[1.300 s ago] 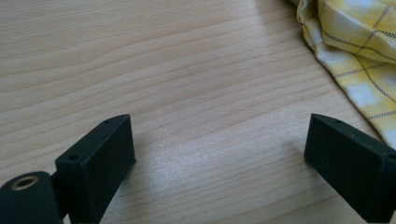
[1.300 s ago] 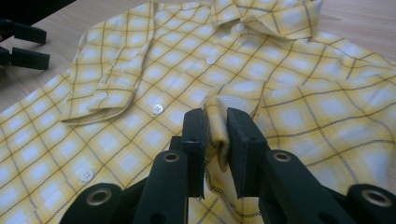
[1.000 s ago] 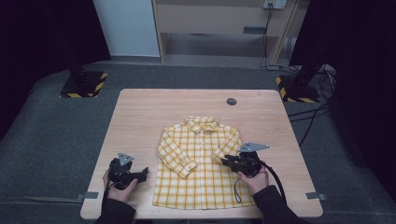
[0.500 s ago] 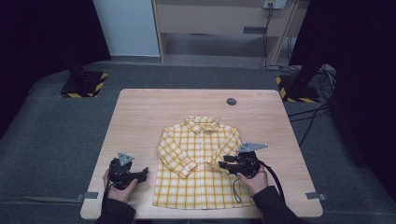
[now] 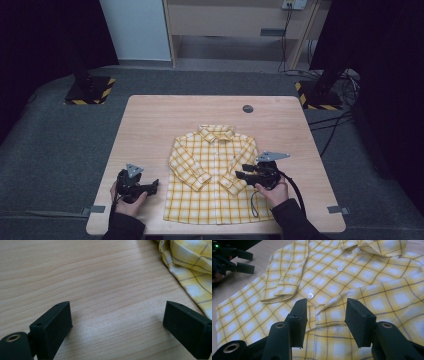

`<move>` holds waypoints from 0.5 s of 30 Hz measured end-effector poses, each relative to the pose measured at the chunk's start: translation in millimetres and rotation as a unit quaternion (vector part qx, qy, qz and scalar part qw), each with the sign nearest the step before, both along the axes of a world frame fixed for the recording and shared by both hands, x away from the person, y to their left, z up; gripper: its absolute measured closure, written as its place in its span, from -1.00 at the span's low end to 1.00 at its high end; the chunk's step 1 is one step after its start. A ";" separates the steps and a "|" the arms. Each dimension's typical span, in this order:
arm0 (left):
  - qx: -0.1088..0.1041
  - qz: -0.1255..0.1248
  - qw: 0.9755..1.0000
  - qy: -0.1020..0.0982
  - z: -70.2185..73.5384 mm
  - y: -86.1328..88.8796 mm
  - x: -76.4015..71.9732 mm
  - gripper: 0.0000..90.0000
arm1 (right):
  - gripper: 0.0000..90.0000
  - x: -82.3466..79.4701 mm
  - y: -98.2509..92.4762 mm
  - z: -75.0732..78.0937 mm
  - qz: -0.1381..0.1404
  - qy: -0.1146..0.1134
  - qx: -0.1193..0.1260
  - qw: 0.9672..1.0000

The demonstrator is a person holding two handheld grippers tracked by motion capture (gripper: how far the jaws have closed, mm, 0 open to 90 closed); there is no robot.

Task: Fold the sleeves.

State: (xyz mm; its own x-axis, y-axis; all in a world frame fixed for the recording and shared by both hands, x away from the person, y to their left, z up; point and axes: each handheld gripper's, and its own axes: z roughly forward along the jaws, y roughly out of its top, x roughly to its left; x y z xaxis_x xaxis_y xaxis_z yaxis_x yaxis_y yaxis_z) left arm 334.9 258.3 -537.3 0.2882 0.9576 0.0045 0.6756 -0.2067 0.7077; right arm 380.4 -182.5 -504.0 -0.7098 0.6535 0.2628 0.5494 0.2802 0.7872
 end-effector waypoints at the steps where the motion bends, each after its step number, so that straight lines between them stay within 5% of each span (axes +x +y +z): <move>1: 0.000 0.000 1.000 0.000 0.0 0.0 0.0 -0.84 | 0.12 0.2 -0.1 -0.2 -0.001 0.001 0.000 1.000; 15: -0.002 0.000 1.000 0.000 0.1 0.4 0.0 -0.84 | -0.09 2.7 -3.0 -2.3 -0.030 -0.010 -0.020 0.999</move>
State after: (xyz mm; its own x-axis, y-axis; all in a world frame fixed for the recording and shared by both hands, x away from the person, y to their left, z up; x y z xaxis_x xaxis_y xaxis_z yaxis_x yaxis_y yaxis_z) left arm 335.0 258.6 -537.2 0.2891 0.9573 0.0013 0.6757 -0.2051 0.7081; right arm 383.1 -185.5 -506.3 -0.6739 0.7047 0.2219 0.5506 0.2787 0.7869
